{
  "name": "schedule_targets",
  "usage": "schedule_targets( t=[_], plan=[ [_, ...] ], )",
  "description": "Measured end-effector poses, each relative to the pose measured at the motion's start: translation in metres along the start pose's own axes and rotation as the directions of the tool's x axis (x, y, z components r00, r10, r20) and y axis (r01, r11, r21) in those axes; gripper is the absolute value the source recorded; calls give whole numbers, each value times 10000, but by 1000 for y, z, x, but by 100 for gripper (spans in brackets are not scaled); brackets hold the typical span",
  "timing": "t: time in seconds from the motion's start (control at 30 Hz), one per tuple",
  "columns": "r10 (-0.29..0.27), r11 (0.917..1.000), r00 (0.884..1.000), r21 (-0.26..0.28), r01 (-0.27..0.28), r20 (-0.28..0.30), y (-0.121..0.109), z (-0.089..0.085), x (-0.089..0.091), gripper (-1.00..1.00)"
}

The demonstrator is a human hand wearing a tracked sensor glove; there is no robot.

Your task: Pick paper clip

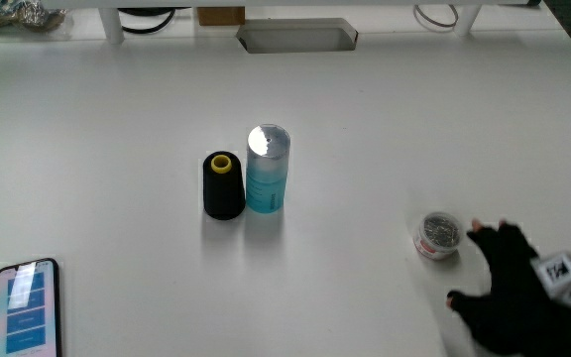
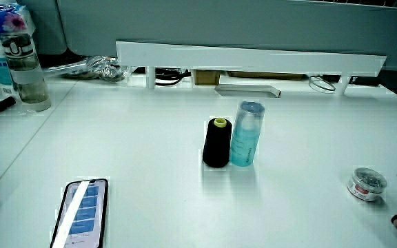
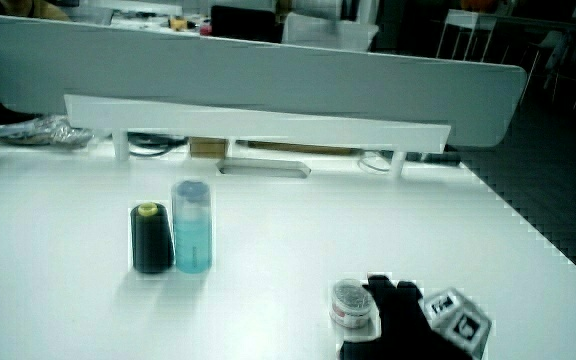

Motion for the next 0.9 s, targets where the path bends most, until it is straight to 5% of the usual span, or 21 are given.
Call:
schedule_targets(
  t=[0.2, 0.43, 0.5, 0.63, 0.73, 0.9],
  plan=[
    [177, 9998, 9967, 34, -180, 797, 3, 14, -28, 0],
    [-112, 9949, 9910, -982, 244, 1334, 37, 0, -35, 0],
    [-679, 9830, 9842, -1576, 940, 1635, 48, -6, -34, 0],
    [-939, 9747, 9816, -1854, 1247, 1661, 66, -17, -26, 0],
    [-572, 9811, 9830, -1723, 877, 1745, 71, -25, -29, 0],
    [-51, 9950, 9935, -981, 163, 1136, 73, -29, -32, 50]
  ],
)
